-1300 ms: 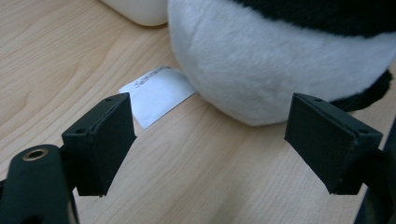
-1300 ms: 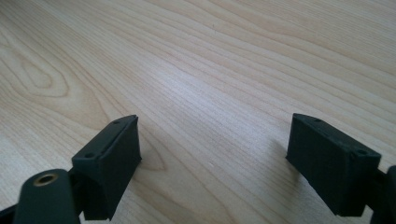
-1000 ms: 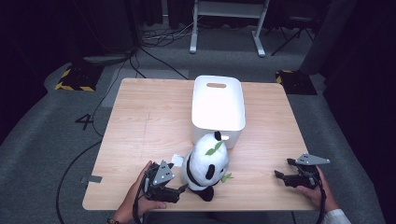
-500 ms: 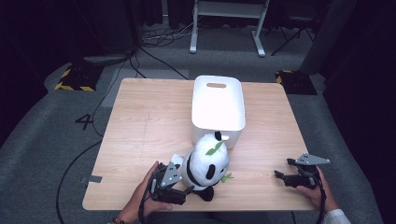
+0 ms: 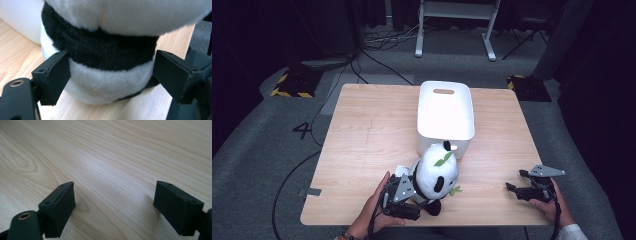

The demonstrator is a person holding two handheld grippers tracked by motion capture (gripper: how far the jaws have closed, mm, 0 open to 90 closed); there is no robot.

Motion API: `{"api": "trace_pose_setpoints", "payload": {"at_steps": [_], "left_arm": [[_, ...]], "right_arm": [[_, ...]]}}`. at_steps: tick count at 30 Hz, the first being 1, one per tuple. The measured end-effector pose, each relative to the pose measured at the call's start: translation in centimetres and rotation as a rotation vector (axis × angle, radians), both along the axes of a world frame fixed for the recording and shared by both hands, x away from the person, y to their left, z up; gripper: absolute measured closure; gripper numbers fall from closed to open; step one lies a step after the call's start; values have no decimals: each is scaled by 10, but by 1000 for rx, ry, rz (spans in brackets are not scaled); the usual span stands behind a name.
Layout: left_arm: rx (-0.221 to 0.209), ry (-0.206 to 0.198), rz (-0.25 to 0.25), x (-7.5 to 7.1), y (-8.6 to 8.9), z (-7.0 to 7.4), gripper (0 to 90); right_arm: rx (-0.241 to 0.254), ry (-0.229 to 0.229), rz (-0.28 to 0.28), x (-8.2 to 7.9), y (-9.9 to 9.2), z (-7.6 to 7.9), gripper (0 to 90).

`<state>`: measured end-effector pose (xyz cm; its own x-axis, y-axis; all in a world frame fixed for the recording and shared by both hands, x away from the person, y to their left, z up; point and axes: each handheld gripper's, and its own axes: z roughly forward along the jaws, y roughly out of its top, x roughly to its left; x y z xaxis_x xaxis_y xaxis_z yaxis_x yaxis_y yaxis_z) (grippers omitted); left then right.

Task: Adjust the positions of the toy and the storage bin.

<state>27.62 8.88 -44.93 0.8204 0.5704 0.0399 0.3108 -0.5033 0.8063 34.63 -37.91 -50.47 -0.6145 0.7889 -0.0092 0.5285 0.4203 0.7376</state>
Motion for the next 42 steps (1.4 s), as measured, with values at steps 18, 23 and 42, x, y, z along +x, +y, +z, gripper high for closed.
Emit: {"api": "trace_pose_setpoints", "payload": {"at_steps": [18, 23, 42], "left_arm": [[-79, -10, 62, 13, -8, -14, 128], [-59, -28, 48, 13, -7, -14, 252], [-25, -61, 79, 13, 14, -10, 521]], "right_arm": [[-1, 0, -2, 0, 0, 0, 165], [-2, 0, -4, 0, 0, 0, 164], [94, -104, 53, 7, 31, 45, 240]]}}
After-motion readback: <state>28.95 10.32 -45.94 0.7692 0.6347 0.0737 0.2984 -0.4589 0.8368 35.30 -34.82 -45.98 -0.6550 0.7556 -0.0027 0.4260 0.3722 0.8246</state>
